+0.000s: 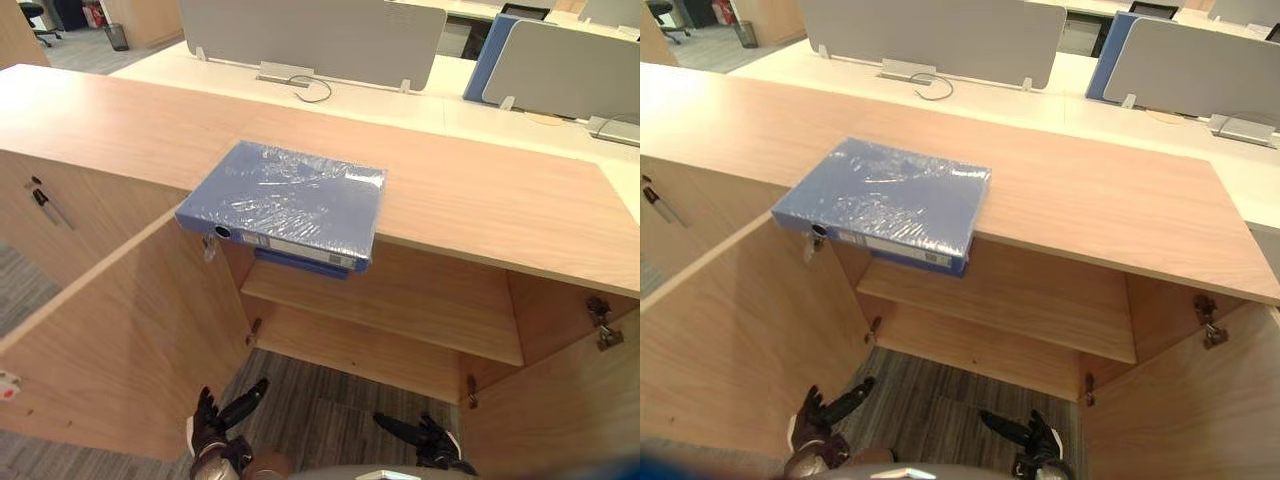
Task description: Walk over to the cabinet, pick up the folder, carry it to the office cabinet, place the folder inside the office cabinet, then close the office cabinet door
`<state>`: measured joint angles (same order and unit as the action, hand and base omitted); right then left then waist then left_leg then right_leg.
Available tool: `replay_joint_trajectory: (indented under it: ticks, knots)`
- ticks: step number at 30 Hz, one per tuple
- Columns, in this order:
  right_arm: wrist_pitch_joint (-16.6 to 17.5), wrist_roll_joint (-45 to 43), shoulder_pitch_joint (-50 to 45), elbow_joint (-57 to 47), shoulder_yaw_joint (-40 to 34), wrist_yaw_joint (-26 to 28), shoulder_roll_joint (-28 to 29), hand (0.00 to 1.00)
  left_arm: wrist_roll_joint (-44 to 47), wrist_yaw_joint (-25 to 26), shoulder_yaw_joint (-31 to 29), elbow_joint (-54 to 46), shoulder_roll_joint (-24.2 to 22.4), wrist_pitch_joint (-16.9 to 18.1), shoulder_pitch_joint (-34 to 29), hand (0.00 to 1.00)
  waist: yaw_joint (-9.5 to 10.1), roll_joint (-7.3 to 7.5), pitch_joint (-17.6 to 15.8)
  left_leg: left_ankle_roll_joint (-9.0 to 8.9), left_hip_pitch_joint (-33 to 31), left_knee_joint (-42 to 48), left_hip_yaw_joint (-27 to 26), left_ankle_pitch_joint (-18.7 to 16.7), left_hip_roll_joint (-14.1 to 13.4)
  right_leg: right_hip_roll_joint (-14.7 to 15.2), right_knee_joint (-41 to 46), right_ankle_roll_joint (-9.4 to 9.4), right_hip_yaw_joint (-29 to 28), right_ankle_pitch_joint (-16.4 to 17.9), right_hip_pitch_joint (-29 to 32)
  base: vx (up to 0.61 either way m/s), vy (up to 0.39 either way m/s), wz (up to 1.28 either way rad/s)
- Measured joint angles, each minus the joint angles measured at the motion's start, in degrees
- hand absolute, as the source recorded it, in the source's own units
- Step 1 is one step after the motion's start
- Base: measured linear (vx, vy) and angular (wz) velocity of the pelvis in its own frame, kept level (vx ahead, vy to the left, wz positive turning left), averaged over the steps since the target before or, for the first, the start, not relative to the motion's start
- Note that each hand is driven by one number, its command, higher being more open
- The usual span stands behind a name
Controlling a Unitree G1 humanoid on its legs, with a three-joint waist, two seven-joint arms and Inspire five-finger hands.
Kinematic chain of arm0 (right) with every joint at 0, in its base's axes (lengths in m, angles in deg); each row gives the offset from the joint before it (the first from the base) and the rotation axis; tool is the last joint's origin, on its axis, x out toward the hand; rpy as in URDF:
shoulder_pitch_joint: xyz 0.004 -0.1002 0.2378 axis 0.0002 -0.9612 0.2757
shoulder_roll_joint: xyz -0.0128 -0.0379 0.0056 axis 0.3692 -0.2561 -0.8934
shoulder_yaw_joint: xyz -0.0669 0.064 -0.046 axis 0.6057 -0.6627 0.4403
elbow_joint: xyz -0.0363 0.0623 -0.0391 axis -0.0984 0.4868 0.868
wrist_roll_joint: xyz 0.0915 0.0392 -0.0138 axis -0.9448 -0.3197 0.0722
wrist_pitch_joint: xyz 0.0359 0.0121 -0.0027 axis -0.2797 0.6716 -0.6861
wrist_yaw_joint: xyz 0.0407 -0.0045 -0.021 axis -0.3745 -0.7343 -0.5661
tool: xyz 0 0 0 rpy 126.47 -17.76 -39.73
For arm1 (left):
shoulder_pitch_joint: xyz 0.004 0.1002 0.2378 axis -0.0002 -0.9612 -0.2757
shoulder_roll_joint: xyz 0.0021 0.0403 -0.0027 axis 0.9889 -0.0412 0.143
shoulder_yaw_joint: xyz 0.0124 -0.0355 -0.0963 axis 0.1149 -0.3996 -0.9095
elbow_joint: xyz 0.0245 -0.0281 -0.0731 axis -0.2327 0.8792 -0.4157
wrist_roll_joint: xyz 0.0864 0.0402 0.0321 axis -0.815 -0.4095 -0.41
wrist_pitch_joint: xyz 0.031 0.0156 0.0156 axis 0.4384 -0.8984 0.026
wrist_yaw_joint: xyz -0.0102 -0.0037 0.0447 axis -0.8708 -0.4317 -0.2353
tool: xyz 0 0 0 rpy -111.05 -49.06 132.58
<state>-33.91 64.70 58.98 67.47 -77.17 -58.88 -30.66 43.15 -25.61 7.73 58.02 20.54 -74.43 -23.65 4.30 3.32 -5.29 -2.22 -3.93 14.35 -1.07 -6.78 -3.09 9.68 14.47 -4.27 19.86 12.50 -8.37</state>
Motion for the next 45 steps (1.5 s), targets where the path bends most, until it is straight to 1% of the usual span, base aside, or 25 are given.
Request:
replay_joint_trajectory:
  ticks: [4,7,10,13,16,17,18,19,20,21,22,24,25,26,27,28,30,33,35,36,38,40,41,42,45]
  knots:
    - [0.1,0.2,1.8,3.1,-0.1,0.9,-0.2,1.00,2.2,-1.5,1.0,-0.4,0.4,0.1,0.3,1.00,-0.02,-0.16,0.4,-0.17,2.0,-4.6,0.1,2.4,0.6,0.1,-2.0,-0.59,0.0,-1.1,-0.8,0.05,-0.004,0.05]
    - [0.1,2.0,2.4,4.3,0.2,1.7,-0.7,1.00,8.4,-2.5,1.5,-2.7,0.4,0.2,-0.8,1.00,-0.03,-0.09,0.5,-0.44,3.3,-9.0,0.4,5.1,0.4,-0.4,-2.7,-0.49,0.1,-1.2,-0.6,0.00,-0.093,0.08]
    - [0.1,2.4,2.4,5.1,0.9,2.0,-1.5,1.00,12.2,-2.9,3.4,-9.8,0.2,0.4,-4.4,1.00,0.01,-0.13,0.4,-0.63,4.5,-13.1,0.6,7.4,0.0,-1.2,-3.7,-0.32,0.2,-1.3,-0.6,-0.05,-0.094,0.06]
    - [0.1,3.2,2.2,5.4,2.3,2.1,-2.4,1.00,10.2,-3.3,4.0,-16.0,0.2,0.7,-6.9,1.00,0.10,-0.22,0.5,-0.54,5.3,-15.1,0.5,8.8,-0.2,-1.3,-3.7,-0.27,0.2,-1.3,-0.6,-0.08,-0.048,0.00]
    - [0.1,4.8,2.1,5.3,2.3,2.1,-2.6,1.00,3.4,-3.5,3.7,-20.5,0.2,0.8,-7.9,1.00,0.28,-0.35,0.6,-0.60,5.9,-16.8,0.6,10.3,-0.1,-1.2,-3.9,-0.27,0.2,-1.3,-0.5,-0.11,-0.011,-0.01]
    - [0.0,5.0,2.0,5.3,2.3,2.3,-2.6,1.00,-0.4,-3.5,3.5,-22.3,0.2,0.7,-8.3,1.00,0.34,-0.37,0.6,-0.50,6.0,-17.6,0.6,11.0,0.1,-1.1,-4.1,-0.28,0.2,-1.3,-0.4,-0.12,0.002,0.02]
    - [0.0,5.2,1.9,5.3,2.2,2.5,-2.6,1.00,-4.4,-3.5,3.1,-24.5,-0.2,0.4,-8.7,1.00,0.42,-0.40,0.6,-0.92,5.7,-17.9,1.0,10.9,0.2,-1.1,-4.6,-0.29,0.3,-1.3,-0.4,-0.15,0.004,0.06]
    - [0.0,5.7,1.8,5.3,2.2,2.6,-2.6,1.00,-6.1,-3.4,2.7,-26.1,-0.6,0.2,-8.9,1.00,0.45,-0.52,0.5,-1.01,5.5,-17.9,1.4,10.8,0.3,-1.1,-5.0,-0.29,0.5,-1.3,-0.4,-0.13,0.001,0.17]
    - [-0.1,6.9,1.6,5.3,2.2,2.8,-2.5,1.00,-9.9,-3.0,1.8,-29.2,-1.4,-0.2,-9.2,1.00,0.53,-0.45,0.6,-1.09,5.0,-18.0,2.0,10.8,0.5,-1.2,-5.7,-0.36,1.0,-1.3,-0.6,-0.14,-0.005,0.25]
    - [-0.3,7.4,1.1,5.3,2.3,2.9,-2.5,1.00,-15.2,-1.7,0.8,-32.3,-1.9,-0.5,-9.5,1.00,0.57,-0.32,0.6,-1.12,4.9,-18.0,2.8,10.8,0.5,-1.3,-5.9,-0.39,1.7,-1.3,-0.6,-0.13,-0.010,0.27]
    - [-0.3,7.5,1.0,5.3,2.2,2.9,-2.4,1.00,-17.1,-1.1,0.2,-33.9,-2.0,-0.5,-9.7,1.00,0.62,-0.27,0.7,-1.14,4.8,-18.2,3.3,11.0,0.6,-1.4,-5.9,-0.41,2.2,-1.3,-0.8,-0.13,-0.019,0.28]
    - [-0.4,9.0,0.3,5.3,2.1,2.7,-2.6,1.00,-24.7,3.7,-2.4,-40.7,-2.5,-0.5,-10.8,1.00,0.70,-0.27,1.0,-1.06,4.6,-18.8,3.9,12.3,0.4,-1.7,-5.8,-0.54,3.4,-1.1,-0.7,-0.08,-0.021,0.26]
    - [-0.4,9.1,0.2,5.2,2.1,2.6,-2.6,1.00,-26.5,5.3,-3.1,-42.1,-2.6,-0.5,-10.9,1.00,0.75,-0.29,1.1,-1.14,4.5,-18.9,4.2,12.6,0.4,-1.7,-5.8,-0.54,3.7,-1.1,-0.7,-0.03,-0.016,0.27]
    - [-0.4,9.1,-0.1,5.2,2.2,2.2,-2.5,1.00,-29.7,8.5,-4.3,-44.5,-2.7,-0.6,-10.9,1.00,0.90,-0.17,1.6,-1.28,4.0,-18.9,4.9,13.0,0.5,-1.8,-5.9,-0.54,4.4,-1.1,-0.6,-0.01,-0.024,0.31]
    - [-0.3,9.1,-0.3,5.3,2.2,1.8,-2.3,1.00,-32.5,11.4,-5.4,-46.8,-2.8,-0.6,-10.9,1.00,1.10,0.05,2.1,-1.15,3.6,-18.8,5.5,13.4,0.5,-1.8,-6.0,-0.55,5.2,-1.1,-0.6,0.00,-0.022,0.30]
    - [-0.3,9.1,-0.4,5.4,2.3,1.6,-2.2,1.00,-34.2,12.9,-5.8,-48.0,-2.8,-0.7,-10.9,1.00,1.26,0.19,2.3,-1.15,3.4,-18.8,5.7,13.4,0.6,-1.8,-6.0,-0.56,5.4,-1.1,-0.7,0.01,-0.021,0.24]
    - [-0.3,9.1,-0.3,6.3,2.8,0.9,-1.9,1.00,-39.8,17.6,-5.9,-52.3,-2.8,-1.4,-10.9,1.00,1.83,0.84,3.0,-0.97,3.0,-18.8,6.4,13.5,0.9,-1.7,-6.3,-0.66,6.1,-1.2,-0.8,0.02,-0.012,0.17]
    - [0.1,9.1,0.0,6.5,3.3,0.4,-1.5,1.00,-45.3,20.6,-5.6,-55.2,-2.4,-2.0,-10.9,1.00,1.81,1.14,3.3,-1.00,3.0,-18.8,6.5,13.5,1.0,-1.6,-6.4,-0.72,6.1,-1.3,-1.0,0.00,-0.003,0.03]
    - [0.8,9.1,0.1,6.5,4.9,0.3,-1.4,1.00,-49.3,22.6,-3.9,-57.9,-2.0,-3.1,-10.2,1.00,1.81,1.42,3.6,-1.03,3.1,-18.8,6.5,13.5,1.0,-1.6,-6.5,-0.73,6.1,-1.3,-1.0,0.00,0.000,0.00]
    - [1.1,9.1,0.2,6.6,4.9,0.3,-1.3,1.00,-52.4,23.4,-2.2,-59.1,-1.7,-3.3,-9.7,1.00,1.78,1.40,3.8,-1.20,3.4,-18.9,6.5,13.3,1.0,-1.6,-6.7,-0.74,6.0,-1.3,-1.4,0.00,0.000,0.00]
    - [1.4,9.2,0.3,6.8,5.0,0.3,-1.3,1.00,-55.0,23.9,-0.1,-59.3,-1.2,-3.5,-8.5,1.00,1.78,1.18,4.0,-1.29,3.9,-19.2,6.4,13.2,1.0,-1.7,-7.0,-0.77,6.0,-1.3,-1.8,-0.02,-0.006,-0.02]
    - [1.9,9.3,1.4,9.0,7.3,0.3,-2.3,1.00,-57.8,23.9,4.3,-59.3,1.4,-4.3,-6.3,1.00,1.71,0.72,4.7,-1.45,3.8,-19.3,6.2,13.1,0.7,-2.1,-7.7,-0.61,5.4,-1.4,-1.7,-0.04,-0.019,-0.08]
    - [2.0,9.4,1.7,9.2,7.7,0.3,-2.6,1.00,-58.5,23.9,5.6,-59.3,2.5,-4.4,-5.6,1.00,1.70,0.60,4.8,-1.52,3.7,-19.3,6.1,13.1,0.6,-2.3,-7.8,-0.56,5.3,-1.4,-1.6,-0.03,-0.027,-0.08]
    - [2.1,10.1,2.2,10.1,8.0,0.4,-2.8,1.00,-60.0,23.8,7.9,-59.2,4.6,-4.4,-4.3,1.00,1.59,0.32,5.0,-1.76,3.6,-19.3,6.0,13.2,0.4,-2.6,-8.0,-0.40,5.1,-1.5,-1.4,-0.01,-0.023,-0.06]
    - [2.3,11.3,3.9,12.7,8.0,0.4,-3.2,1.00,-64.4,22.1,10.7,-58.4,7.7,-3.8,-0.9,1.00,1.20,-0.47,5.6,-1.83,2.9,-19.3,5.7,13.6,-0.2,-3.5,-8.5,0.16,4.4,-1.8,-0.6,0.00,-0.035,-0.10]
